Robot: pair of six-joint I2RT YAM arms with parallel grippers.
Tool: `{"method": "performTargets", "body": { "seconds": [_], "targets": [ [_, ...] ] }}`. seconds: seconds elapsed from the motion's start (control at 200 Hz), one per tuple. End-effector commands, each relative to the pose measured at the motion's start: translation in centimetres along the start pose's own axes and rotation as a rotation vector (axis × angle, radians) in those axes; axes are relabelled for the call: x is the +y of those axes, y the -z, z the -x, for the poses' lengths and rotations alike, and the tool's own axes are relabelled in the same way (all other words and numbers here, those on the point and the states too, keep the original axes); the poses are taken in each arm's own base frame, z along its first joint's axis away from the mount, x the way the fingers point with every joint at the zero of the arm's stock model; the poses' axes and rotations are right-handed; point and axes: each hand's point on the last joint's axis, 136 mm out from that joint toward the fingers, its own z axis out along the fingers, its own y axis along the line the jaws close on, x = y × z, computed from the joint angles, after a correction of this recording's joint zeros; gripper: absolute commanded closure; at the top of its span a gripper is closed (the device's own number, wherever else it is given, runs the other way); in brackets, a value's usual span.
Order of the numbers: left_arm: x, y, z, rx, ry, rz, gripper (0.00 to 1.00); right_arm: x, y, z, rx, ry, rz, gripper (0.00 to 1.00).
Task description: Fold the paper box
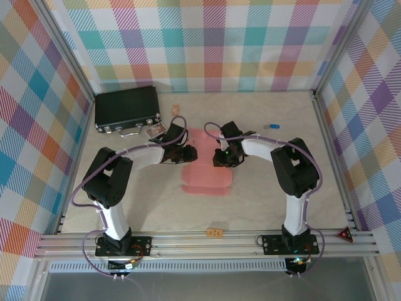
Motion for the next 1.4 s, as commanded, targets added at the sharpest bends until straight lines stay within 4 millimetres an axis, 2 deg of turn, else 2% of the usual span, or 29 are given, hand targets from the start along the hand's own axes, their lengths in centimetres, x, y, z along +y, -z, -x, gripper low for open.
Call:
{"method": "performTargets", "body": {
  "seconds": [0.0,0.14,0.345,0.475,0.7,0.75,0.845,0.935,1.055,1.205,1.395],
  "targets": [
    [-2.3,0.1,0.4,-0.004,-0.048,-0.05,0.67,-1.9,-2.1,-2.2,0.08,-0.032,-0.075,0.8],
    [-3.2,-0.4,0.0,0.005,-0.066,-0.058,0.67,-2.0,-2.2,-2.3,0.083,-0.032,-0.079,0.8],
    [-3.2,-1.0,-0.4,0.024,-0.067,-0.038,0.67,-1.7,-1.7,-2.0,0.069,-0.026,-0.078,0.8],
    [-3.4,0.7,0.6,-0.024,-0.079,-0.008,0.65,-1.2,-0.2,-1.1,0.025,-0.016,-0.088,0.8],
    [-3.8,4.9,2.9,-0.176,-0.131,0.092,0.63,0.5,4.0,1.0,-0.114,-0.002,-0.073,0.78],
    [-3.4,5.5,2.4,-0.166,-0.147,0.139,0.63,0.4,4.8,1.2,-0.144,-0.007,-0.083,0.76],
    [-4.2,6.0,2.3,-0.171,-0.196,0.138,0.66,0.3,6.5,1.5,-0.192,-0.013,-0.093,0.75],
    [-5.4,5.3,1.7,-0.129,-0.232,0.094,0.8,-0.4,7.6,1.4,-0.221,-0.027,-0.099,0.74],
    [-6.9,2.9,0.5,-0.05,-0.241,0.032,1.0,-2.0,8.5,1.1,-0.229,-0.069,-0.105,0.7],
    [-7.9,0.1,-0.5,0.015,-0.229,-0.009,1.0,-3.2,8.9,0.6,-0.234,-0.144,-0.021,0.62],
    [-6.8,-2.8,-1.4,0.071,-0.206,0.022,1.0,-4.0,8.1,0.1,-0.206,-0.178,0.032,0.54]
  ]
}}
